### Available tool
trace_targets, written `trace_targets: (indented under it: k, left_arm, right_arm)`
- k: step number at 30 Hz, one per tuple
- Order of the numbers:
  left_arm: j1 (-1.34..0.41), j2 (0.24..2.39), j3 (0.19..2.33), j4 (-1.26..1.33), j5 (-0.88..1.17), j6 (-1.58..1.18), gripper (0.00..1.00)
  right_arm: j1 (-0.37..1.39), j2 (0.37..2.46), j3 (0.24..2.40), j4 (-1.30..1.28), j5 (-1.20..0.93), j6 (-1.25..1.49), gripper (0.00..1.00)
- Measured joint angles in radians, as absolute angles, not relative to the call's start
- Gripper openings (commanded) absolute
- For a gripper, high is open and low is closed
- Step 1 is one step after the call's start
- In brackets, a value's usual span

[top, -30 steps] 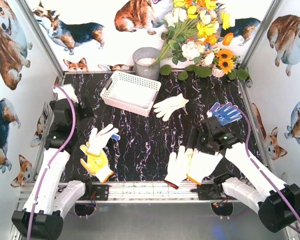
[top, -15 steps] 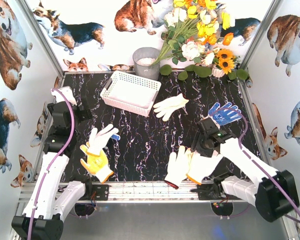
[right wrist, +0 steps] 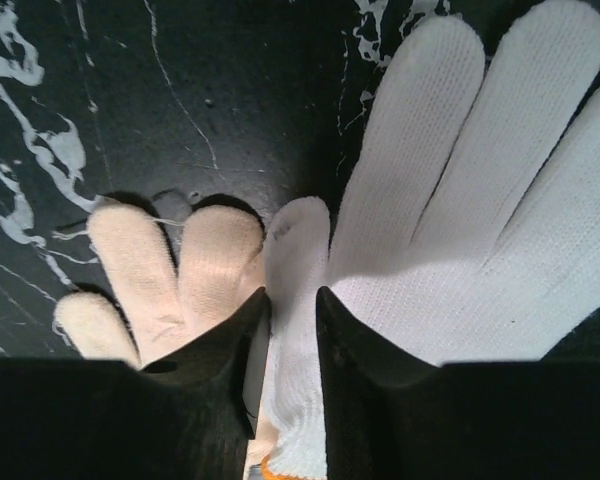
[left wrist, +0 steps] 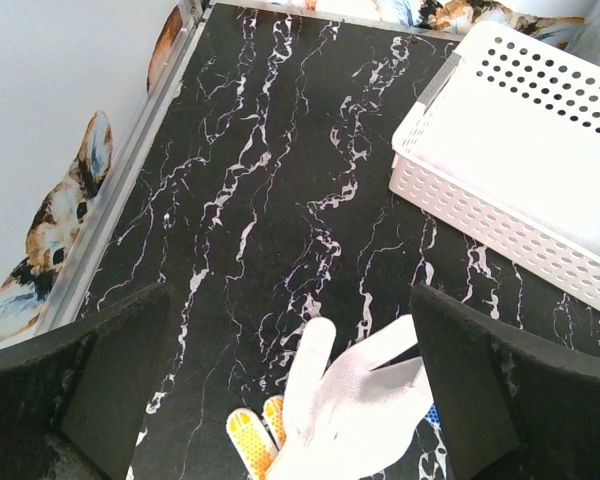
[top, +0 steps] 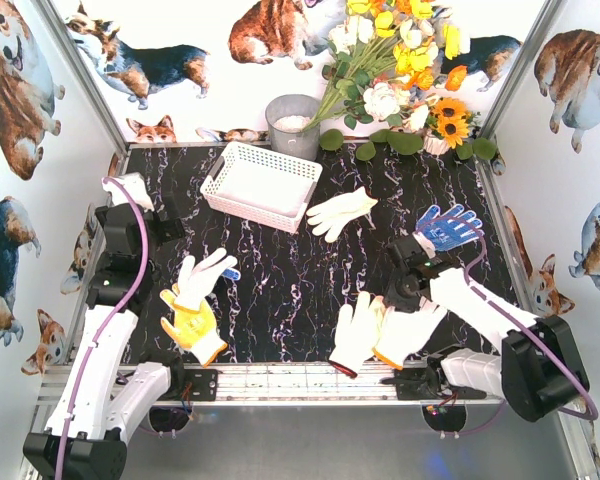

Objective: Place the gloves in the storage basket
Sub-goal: Pick up the glove from the center of the board.

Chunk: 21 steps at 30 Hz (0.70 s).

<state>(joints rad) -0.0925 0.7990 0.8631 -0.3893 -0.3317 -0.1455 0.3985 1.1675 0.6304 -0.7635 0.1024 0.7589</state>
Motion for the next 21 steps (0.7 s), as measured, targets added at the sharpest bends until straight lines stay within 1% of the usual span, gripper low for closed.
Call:
trace_targets:
  k: [2, 5, 8, 14, 18, 21]
  left_arm:
    - [-0.093, 0.801, 0.863, -0.389, -0.329, -0.146, 1.00]
    - [-0.093, 0.808, 0.862, -0.389, -0.328, -0.146, 1.00]
    - [-0.093, 0.815, 0.861, -0.389, -0.326, -0.146, 1.00]
    - [-0.093, 0.826, 0.858, -0.390, -0.319, -0.146, 1.00]
    - [-0.093, 0.833, 0.858, -0.390, -0.308, -0.146, 1.00]
    - [-0.093, 0.833, 0.858, -0.389, -0.284, -0.145, 1.00]
  right_arm:
    - [0.399, 1.174, 0.616, -0.757, 0.102, 0.761, 0.18]
    - [0.399, 1.165, 0.597, -0.755, 0.102, 0.762, 0.06]
    - [0.399, 1.121, 0.593, -0.765, 0.104, 0.763, 0.00]
    - [0.399, 0.956, 0.612, -0.855, 0.115, 0.762, 0.00]
    - [0.399, 0.862, 0.673, -0.916, 0.108, 0.764, 0.00]
    - [0.399, 0.840, 0.740, -0.940, 0.081, 0.765, 0.00]
